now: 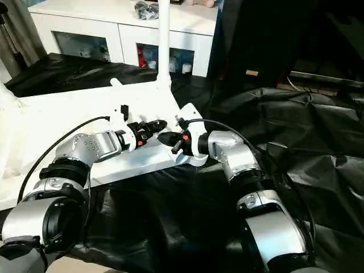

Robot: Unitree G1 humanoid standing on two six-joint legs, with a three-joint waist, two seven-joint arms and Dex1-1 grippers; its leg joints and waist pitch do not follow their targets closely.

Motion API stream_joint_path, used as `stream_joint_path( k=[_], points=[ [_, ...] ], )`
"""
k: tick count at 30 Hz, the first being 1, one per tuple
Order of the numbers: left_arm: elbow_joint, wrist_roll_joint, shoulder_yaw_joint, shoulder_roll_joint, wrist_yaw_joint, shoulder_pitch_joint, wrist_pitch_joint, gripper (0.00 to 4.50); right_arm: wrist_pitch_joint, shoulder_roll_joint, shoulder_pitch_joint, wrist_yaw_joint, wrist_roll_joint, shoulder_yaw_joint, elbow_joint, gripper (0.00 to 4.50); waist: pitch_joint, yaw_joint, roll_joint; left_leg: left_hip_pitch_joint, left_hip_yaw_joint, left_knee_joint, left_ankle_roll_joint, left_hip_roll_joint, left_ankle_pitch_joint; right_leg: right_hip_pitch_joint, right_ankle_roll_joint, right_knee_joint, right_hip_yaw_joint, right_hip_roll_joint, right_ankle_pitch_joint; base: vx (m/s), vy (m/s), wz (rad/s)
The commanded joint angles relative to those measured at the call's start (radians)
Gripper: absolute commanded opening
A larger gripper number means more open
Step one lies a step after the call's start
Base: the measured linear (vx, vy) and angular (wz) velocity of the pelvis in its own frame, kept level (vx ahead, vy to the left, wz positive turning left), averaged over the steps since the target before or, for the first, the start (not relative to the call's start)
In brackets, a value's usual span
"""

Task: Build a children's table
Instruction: Insert table leg to table base

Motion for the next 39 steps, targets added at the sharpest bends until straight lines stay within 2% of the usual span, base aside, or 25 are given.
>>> stream_joint_path(
  k=[1, 5, 7, 9, 12, 16, 22, 25, 29, 31, 35, 39],
  points=[
    [0.067, 0.035, -0.037, -0.007, 0.021, 0.030, 0.019, 4.07, 0.032, -0.015, -0.009, -0.005, 0.018, -0.024, 0.020, 0.00, -0.035, -0.009, 0.004, 0.026, -0.040, -0.093, -0.035, 0.072, -0.345, 0.002, -0.191, -0.088, 0.044, -0.073, -0.305, 0.000, 0.000, 0.00],
    [0.073, 0.038, -0.040, -0.003, 0.017, 0.031, 0.015, 4.07, 0.036, -0.035, -0.049, -0.018, 0.037, -0.064, 0.041, 0.00, -0.041, -0.007, 0.002, 0.020, -0.036, -0.086, -0.018, 0.071, -0.258, 0.009, -0.223, -0.075, 0.042, -0.073, -0.188, 0.000, 0.000, 0.00],
    [0.076, 0.039, -0.040, -0.001, 0.014, 0.031, 0.012, 4.07, 0.039, -0.045, -0.070, -0.029, 0.050, -0.089, 0.058, 0.00, -0.041, -0.006, 0.000, 0.019, -0.033, -0.083, -0.005, 0.070, -0.234, 0.012, -0.239, -0.073, 0.041, -0.074, -0.165, 0.000, 0.000, 0.00],
    [0.077, 0.039, -0.041, 0.000, 0.012, 0.032, 0.012, 4.07, 0.029, -0.048, -0.083, -0.064, 0.044, -0.097, 0.083, 0.00, -0.040, -0.005, 0.000, 0.018, -0.032, -0.082, 0.003, 0.071, -0.222, 0.013, -0.243, -0.072, 0.040, -0.073, -0.161, 0.000, 0.000, 0.00],
    [0.078, 0.037, -0.041, 0.001, 0.007, 0.032, 0.014, 4.07, -0.011, -0.044, -0.099, -0.134, 0.021, -0.099, 0.142, 0.00, -0.041, -0.006, 0.000, 0.018, -0.032, -0.081, -0.002, 0.071, -0.219, 0.012, -0.246, -0.072, 0.039, -0.078, -0.180, 0.000, 0.000, 0.00],
    [0.074, 0.033, -0.041, 0.004, 0.000, 0.036, 0.020, 4.07, -0.057, -0.024, -0.116, -0.205, 0.008, -0.109, 0.210, 0.00, -0.041, -0.008, 0.004, 0.020, -0.031, -0.081, -0.006, 0.070, -0.227, 0.011, -0.255, -0.071, 0.038, -0.074, -0.171, 0.000, 0.000, 0.00],
    [0.069, 0.020, -0.044, 0.005, -0.026, 0.035, 0.044, 4.07, -0.135, -0.005, -0.135, -0.313, -0.059, -0.075, 0.331, 0.00, -0.040, -0.007, 0.006, 0.018, -0.029, -0.080, -0.010, 0.069, -0.221, 0.012, -0.256, -0.069, 0.038, -0.075, -0.170, 0.000, 0.000, 0.00],
    [0.068, 0.019, -0.046, 0.006, -0.032, 0.034, 0.053, 4.07, -0.158, 0.008, -0.145, -0.308, -0.057, -0.074, 0.365, 0.00, -0.041, -0.008, 0.008, 0.018, -0.028, -0.078, 0.007, 0.069, -0.209, 0.013, -0.264, -0.066, 0.039, -0.074, -0.140, 0.000, 0.000, 0.00],
    [0.080, 0.018, -0.045, 0.001, -0.027, 0.030, 0.060, 4.07, -0.197, 0.039, -0.157, -0.196, -0.057, -0.060, 0.374, 0.00, -0.043, -0.006, 0.008, 0.015, -0.026, -0.074, 0.040, 0.072, -0.179, 0.017, -0.280, -0.057, 0.036, -0.071, -0.071, 0.000, 0.000, 0.00],
    [0.084, 0.019, -0.044, 0.000, -0.025, 0.028, 0.060, 4.07, -0.216, 0.047, -0.161, -0.160, -0.059, -0.060, 0.377, 0.00, -0.044, -0.003, 0.009, 0.016, -0.026, -0.074, 0.046, 0.074, -0.179, 0.017, -0.286, -0.056, 0.035, -0.072, -0.069, 0.000, 0.000, 0.00],
    [0.084, 0.018, -0.047, -0.003, -0.032, 0.027, 0.069, 4.07, -0.255, 0.058, -0.167, -0.109, -0.056, -0.057, 0.384, 0.00, -0.043, -0.003, 0.009, 0.018, -0.026, -0.075, 0.037, 0.074, -0.201, 0.015, -0.288, -0.058, 0.036, -0.073, -0.099, 0.000, 0.000, 0.00],
    [0.076, 0.025, -0.061, -0.006, -0.045, 0.029, 0.070, 4.07, -0.270, 0.064, -0.168, -0.073, -0.052, -0.053, 0.376, 0.00, -0.045, -0.001, 0.009, 0.017, -0.025, -0.072, 0.050, 0.074, -0.169, 0.018, -0.293, -0.053, 0.036, -0.073, -0.054, 0.000, 0.000, 0.00]
  ],
)
